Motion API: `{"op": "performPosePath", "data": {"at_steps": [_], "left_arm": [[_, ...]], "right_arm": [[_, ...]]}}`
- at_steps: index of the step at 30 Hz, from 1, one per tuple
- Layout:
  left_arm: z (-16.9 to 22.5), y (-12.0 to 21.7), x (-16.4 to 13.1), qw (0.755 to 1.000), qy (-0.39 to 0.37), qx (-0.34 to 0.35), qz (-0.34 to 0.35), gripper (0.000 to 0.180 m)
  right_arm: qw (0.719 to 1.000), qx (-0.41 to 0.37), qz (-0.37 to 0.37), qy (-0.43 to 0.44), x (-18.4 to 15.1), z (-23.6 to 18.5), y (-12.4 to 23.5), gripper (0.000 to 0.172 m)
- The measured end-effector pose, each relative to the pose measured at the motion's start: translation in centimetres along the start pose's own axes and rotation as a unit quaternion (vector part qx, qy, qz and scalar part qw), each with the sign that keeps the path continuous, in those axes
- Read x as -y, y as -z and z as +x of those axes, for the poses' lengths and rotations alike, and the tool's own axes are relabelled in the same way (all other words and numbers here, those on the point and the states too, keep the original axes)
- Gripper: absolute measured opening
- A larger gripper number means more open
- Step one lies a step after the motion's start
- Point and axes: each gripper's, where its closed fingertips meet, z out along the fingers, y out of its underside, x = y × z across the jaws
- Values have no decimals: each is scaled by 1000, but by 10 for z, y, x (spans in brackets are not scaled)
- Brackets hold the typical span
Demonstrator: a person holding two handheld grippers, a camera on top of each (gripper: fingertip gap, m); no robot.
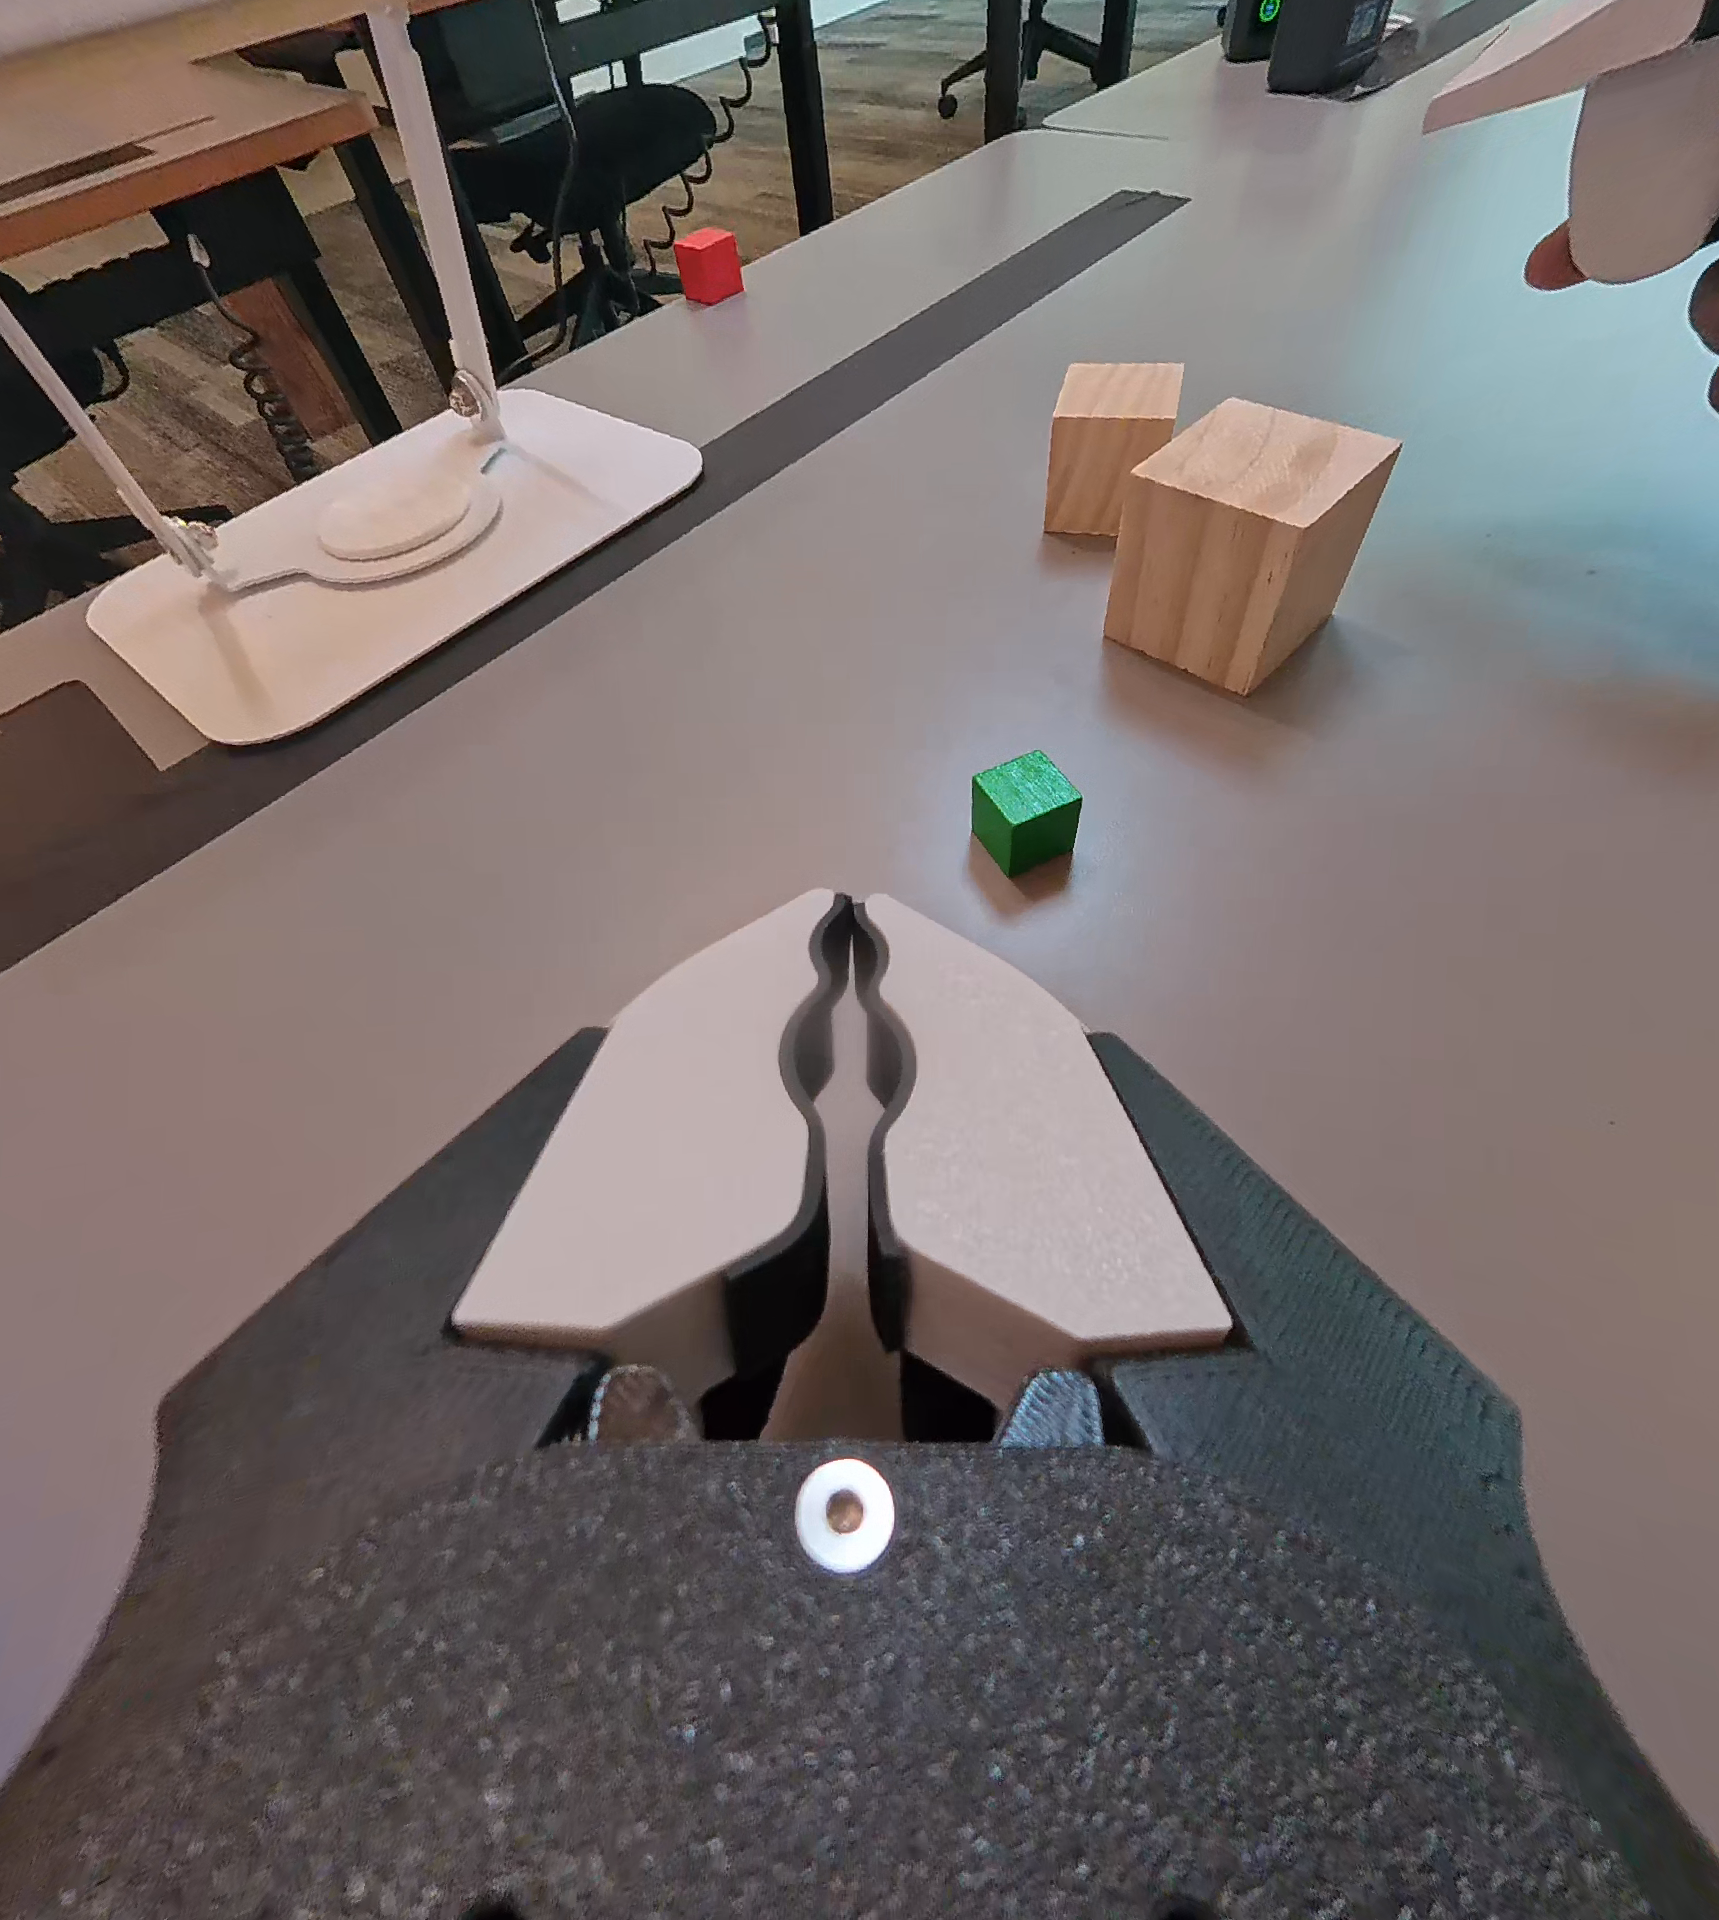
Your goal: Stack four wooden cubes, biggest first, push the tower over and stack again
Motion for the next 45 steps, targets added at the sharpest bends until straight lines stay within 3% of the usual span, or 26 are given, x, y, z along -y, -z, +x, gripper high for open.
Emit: {"op": "performPosePath", "data": {"at_steps": [8,16,19,23,26,29,33,36,40,45], "left_arm": [[-2,3,7,1000,0,4,19,0],[-15,24,36,993,21,35,109,0],[-29,37,47,986,35,64,151,0],[-55,66,65,966,61,120,223,0],[-75,81,63,953,84,162,240,0],[-90,86,59,947,108,182,241,4],[-93,88,58,947,114,173,245,14],[-84,79,56,958,86,147,233,25],[-63,65,56,973,46,70,216,24],[-63,62,53,973,60,54,215,21]], "right_arm": [[1000,9,14,0,5,-3,2,4],[999,28,31,17,9,-11,3,14],[998,37,33,26,10,-16,3,23],[998,40,32,49,11,-20,4,52],[996,14,37,74,11,-15,3,73],[996,5,42,79,14,-14,3,81],[994,12,38,98,11,-20,2,80],[990,28,-5,141,-8,-34,-6,84],[977,71,-72,188,-38,-64,-13,87],[970,90,-139,176,-69,-80,-18,92]]}}
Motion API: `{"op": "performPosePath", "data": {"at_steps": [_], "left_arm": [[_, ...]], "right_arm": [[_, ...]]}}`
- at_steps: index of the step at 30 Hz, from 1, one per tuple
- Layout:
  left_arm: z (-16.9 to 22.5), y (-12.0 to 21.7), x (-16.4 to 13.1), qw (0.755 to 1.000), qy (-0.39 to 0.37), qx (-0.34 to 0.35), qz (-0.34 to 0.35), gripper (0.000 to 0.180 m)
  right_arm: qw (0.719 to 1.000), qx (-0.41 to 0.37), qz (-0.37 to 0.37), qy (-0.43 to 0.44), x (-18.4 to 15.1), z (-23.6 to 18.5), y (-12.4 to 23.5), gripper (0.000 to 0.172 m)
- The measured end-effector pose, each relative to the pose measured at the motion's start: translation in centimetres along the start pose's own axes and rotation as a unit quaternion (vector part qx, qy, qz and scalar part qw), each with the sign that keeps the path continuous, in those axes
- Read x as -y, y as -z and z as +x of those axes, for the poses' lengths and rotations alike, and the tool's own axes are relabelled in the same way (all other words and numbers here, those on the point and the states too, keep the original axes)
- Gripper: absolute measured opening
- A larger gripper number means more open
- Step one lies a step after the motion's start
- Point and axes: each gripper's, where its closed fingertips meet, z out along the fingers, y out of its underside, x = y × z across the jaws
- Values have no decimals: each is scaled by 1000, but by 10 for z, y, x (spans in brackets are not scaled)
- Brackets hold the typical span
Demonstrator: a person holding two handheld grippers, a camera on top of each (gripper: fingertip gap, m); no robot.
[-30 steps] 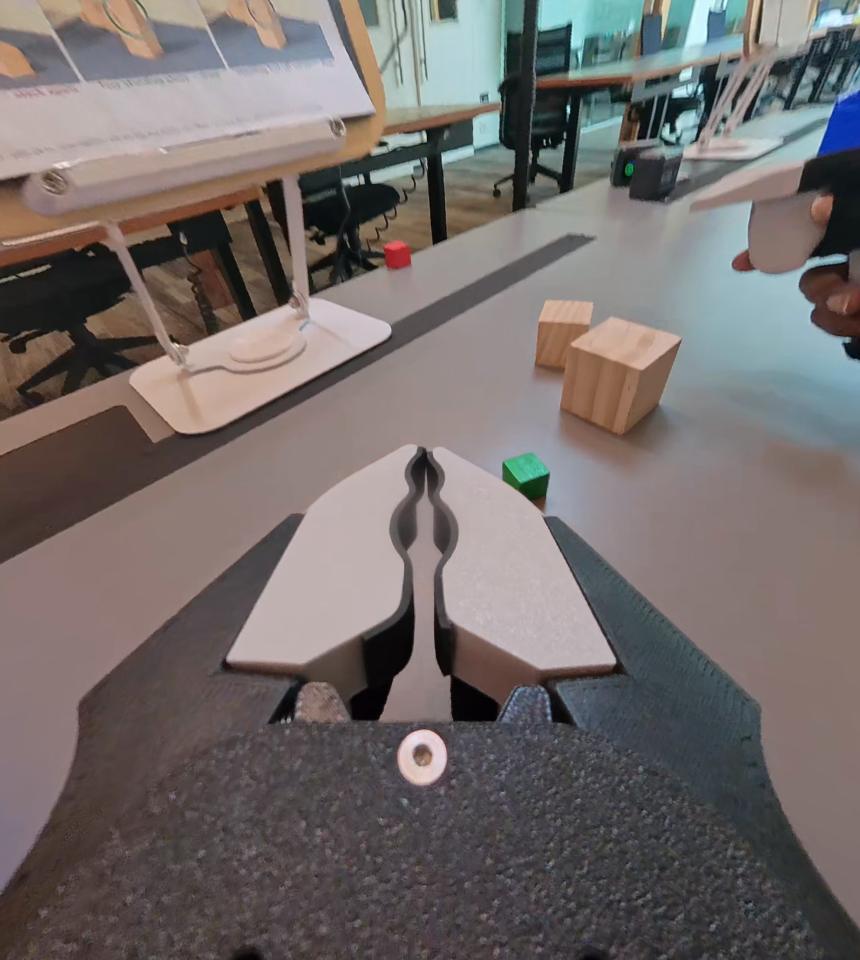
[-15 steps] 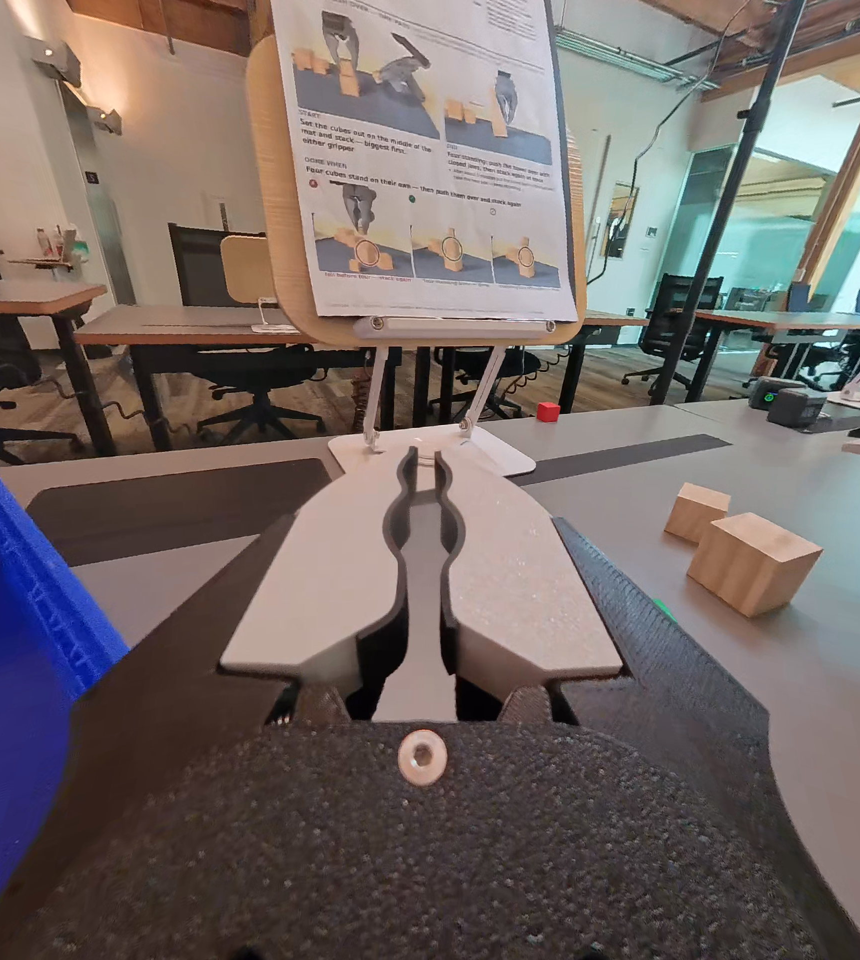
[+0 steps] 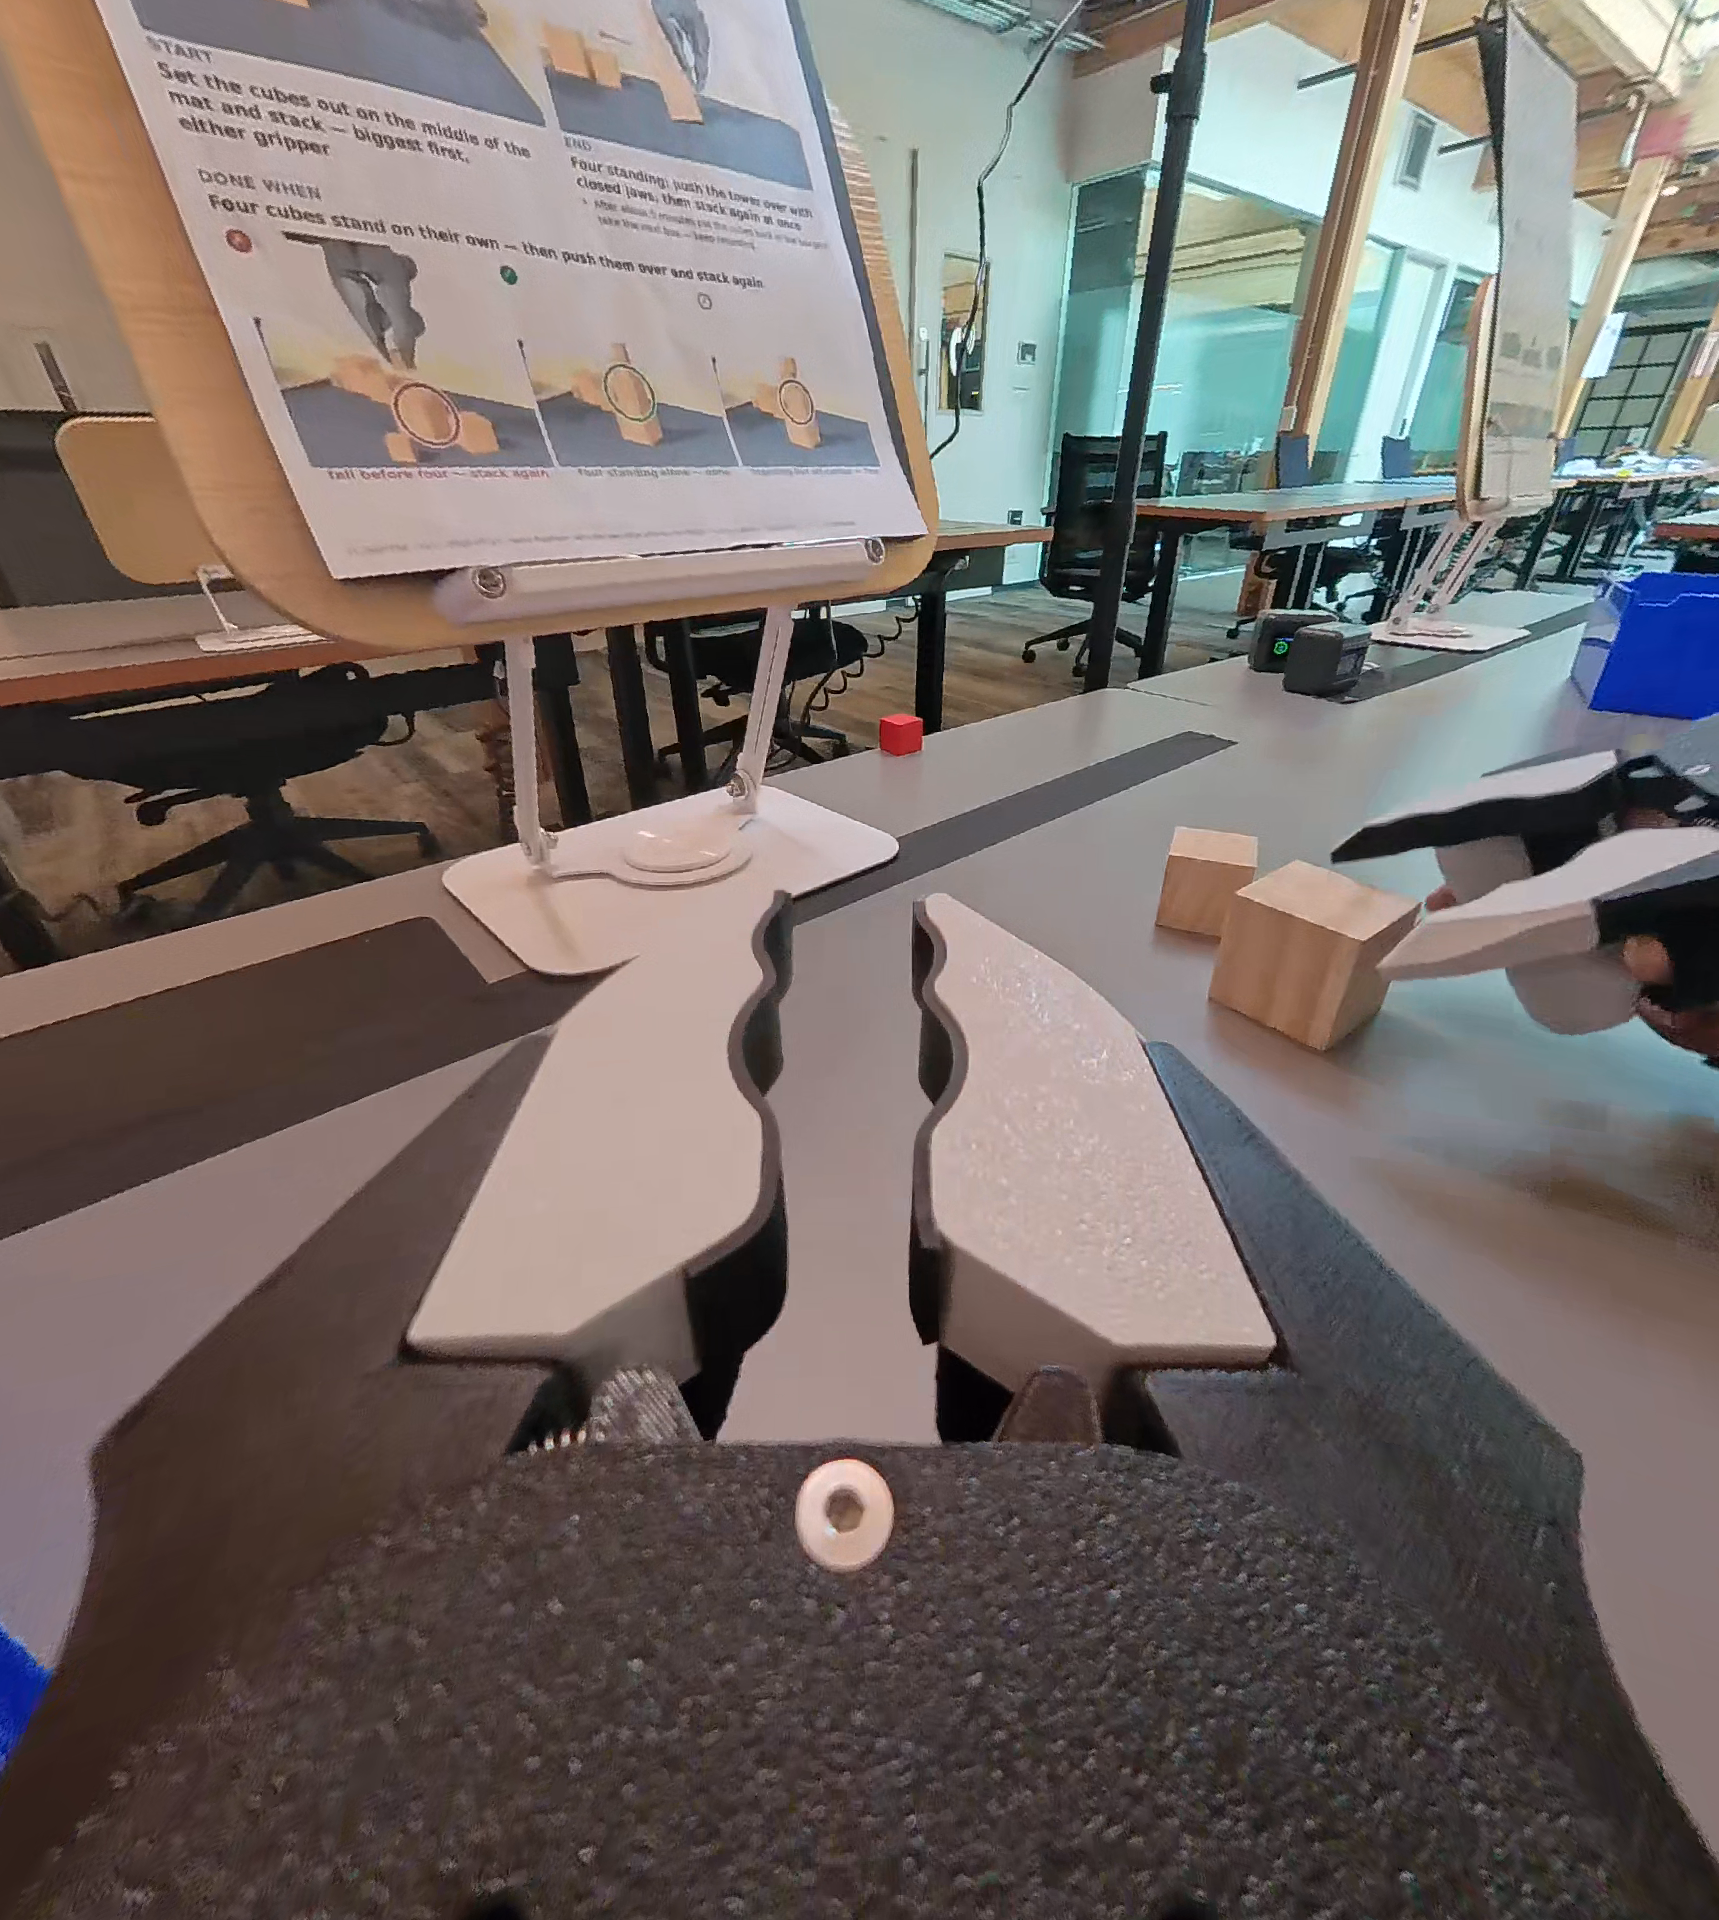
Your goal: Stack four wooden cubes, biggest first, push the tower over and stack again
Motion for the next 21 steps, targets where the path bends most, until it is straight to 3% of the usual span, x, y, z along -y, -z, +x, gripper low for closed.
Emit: {"op": "performPosePath", "data": {"at_steps": [4,6,10,16,21], "left_arm": [[4,-1,-2,1000,0,-14,-5,20],[10,-1,-3,999,5,-37,-6,20],[21,-2,-8,997,19,-73,-18,21],[22,-1,-10,997,9,-66,-25,17],[19,-1,-12,998,8,-56,-30,15]], "right_arm": [[999,-10,-41,-21,-15,1,-16,91],[998,-19,-49,-29,-17,7,-19,76],[998,-7,-46,-43,-16,13,-14,62],[997,63,53,-9,15,-10,12,60],[977,201,74,26,20,-62,21,60]]}}
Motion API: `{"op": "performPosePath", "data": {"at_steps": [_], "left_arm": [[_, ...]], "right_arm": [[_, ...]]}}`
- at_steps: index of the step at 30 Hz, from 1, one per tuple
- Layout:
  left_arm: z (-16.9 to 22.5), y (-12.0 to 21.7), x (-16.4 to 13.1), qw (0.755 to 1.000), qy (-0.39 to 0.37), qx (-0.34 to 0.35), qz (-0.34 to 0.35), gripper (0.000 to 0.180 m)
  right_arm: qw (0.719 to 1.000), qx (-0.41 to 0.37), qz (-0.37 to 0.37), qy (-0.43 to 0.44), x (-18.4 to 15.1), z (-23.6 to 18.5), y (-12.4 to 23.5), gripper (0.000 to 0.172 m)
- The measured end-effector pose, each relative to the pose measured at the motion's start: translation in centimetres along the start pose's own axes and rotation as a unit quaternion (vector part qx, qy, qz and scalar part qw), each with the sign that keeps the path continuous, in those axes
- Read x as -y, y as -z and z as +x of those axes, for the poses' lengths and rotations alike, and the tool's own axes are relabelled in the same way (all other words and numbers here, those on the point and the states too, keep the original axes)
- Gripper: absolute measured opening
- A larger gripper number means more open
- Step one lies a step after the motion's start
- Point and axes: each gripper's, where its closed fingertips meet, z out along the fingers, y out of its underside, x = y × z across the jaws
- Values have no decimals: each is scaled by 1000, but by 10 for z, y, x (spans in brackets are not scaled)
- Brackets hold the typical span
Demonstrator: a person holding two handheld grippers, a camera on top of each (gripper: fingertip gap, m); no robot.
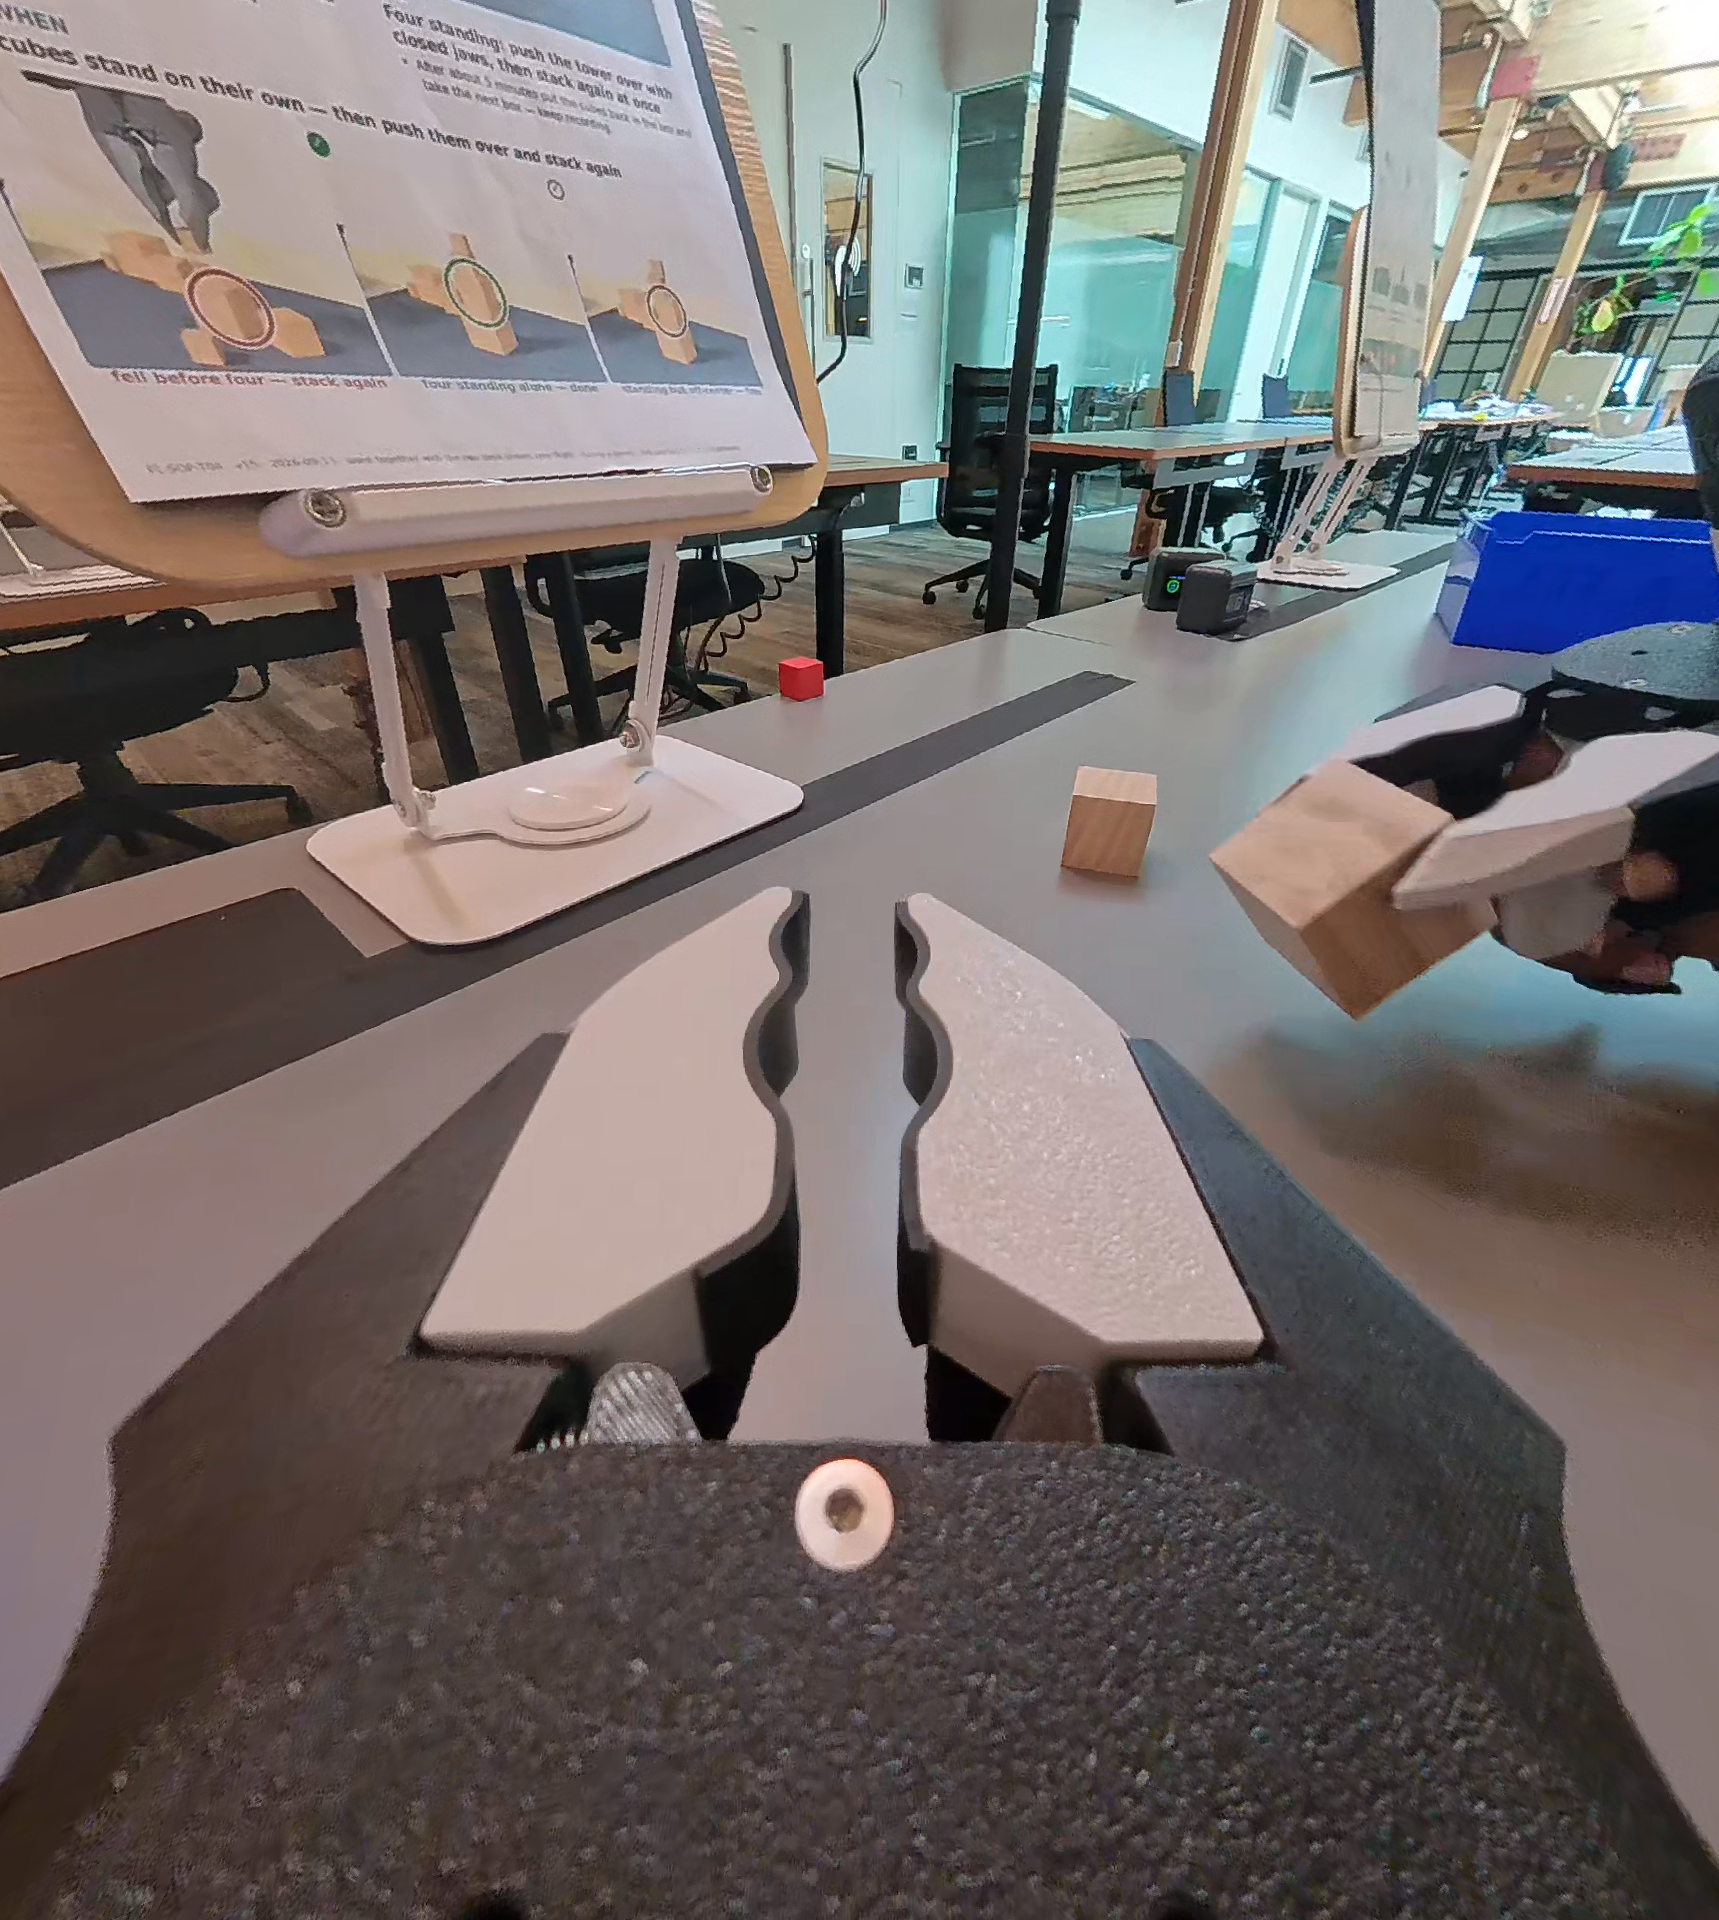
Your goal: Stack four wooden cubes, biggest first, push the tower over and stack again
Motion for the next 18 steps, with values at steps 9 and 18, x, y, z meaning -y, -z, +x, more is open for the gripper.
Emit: {"op": "performPosePath", "data": {"at_steps": [9,18], "left_arm": [[1,0,1,1000,-3,-1,0,15],[1,-1,-2,1000,-5,1,-2,12]], "right_arm": [[979,129,-128,93,-43,-33,9,64],[978,67,-164,106,-49,6,32,80]]}}
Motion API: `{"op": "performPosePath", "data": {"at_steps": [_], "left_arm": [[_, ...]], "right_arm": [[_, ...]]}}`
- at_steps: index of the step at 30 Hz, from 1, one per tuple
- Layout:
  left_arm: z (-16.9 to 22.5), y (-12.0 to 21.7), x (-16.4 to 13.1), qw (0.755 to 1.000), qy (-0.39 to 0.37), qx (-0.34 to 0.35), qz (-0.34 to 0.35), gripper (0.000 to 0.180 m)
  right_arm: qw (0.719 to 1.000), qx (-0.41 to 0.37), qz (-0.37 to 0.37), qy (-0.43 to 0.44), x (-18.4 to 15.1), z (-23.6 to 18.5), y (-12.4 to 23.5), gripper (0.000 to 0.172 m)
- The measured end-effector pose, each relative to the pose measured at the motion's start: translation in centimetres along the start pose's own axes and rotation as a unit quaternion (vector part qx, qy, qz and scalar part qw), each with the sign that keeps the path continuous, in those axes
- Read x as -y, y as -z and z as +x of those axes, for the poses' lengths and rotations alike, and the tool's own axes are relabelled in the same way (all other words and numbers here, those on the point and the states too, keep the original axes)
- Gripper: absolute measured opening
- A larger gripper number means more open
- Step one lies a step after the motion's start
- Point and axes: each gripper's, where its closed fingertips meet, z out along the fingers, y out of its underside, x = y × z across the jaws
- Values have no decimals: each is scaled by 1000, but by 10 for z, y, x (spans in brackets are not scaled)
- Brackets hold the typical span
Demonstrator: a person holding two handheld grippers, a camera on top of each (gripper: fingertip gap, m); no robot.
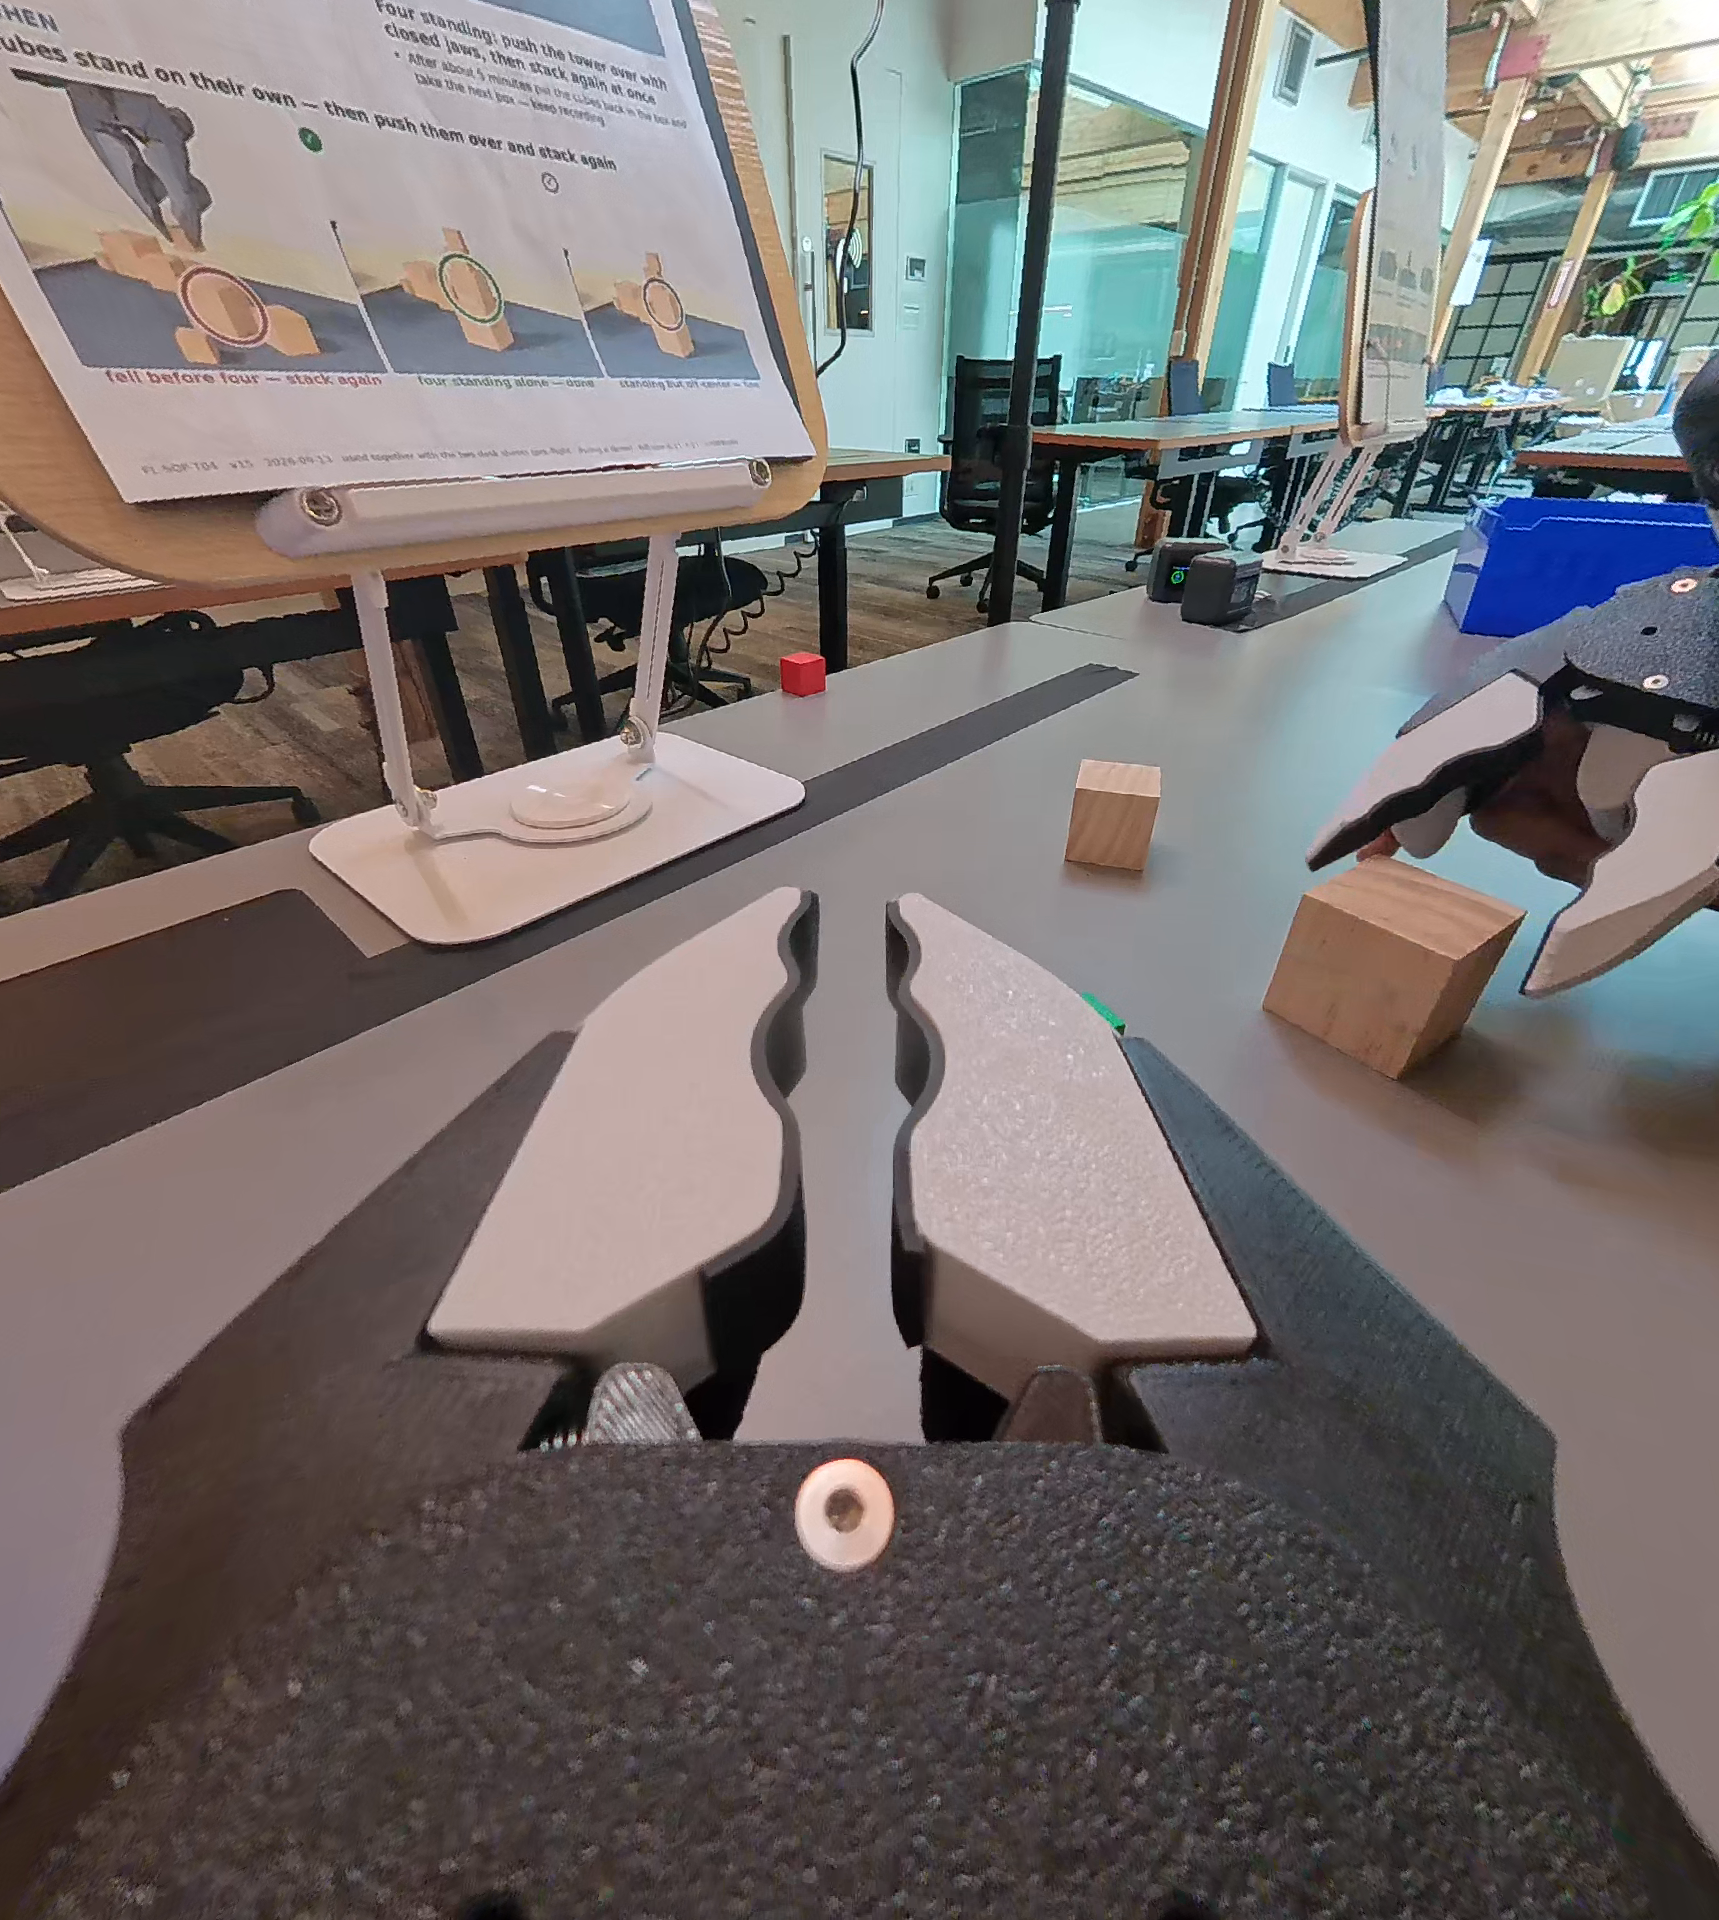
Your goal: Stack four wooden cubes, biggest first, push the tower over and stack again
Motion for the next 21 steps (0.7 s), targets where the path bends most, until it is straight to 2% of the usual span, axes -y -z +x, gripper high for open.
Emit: {"op": "performPosePath", "data": {"at_steps": [4,9,13,16,18,21], "left_arm": [[1,-1,-1,1000,1,-3,-2,12],[3,-2,-1,1000,9,-11,0,11],[3,-1,-2,1000,9,-12,-2,11],[3,-1,-2,1000,8,-10,-3,11],[3,-1,-1,1000,8,-10,-2,11],[3,-1,-1,1000,9,-11,0,11]], "right_arm": [[999,-19,-28,23,-8,3,-13,69],[995,61,-12,73,5,-15,-22,64],[984,110,-42,131,4,-24,-29,64],[984,111,-48,128,4,-22,-30,64],[986,111,-41,114,6,-23,-26,72],[994,89,23,59,28,-8,-6,74]]}}
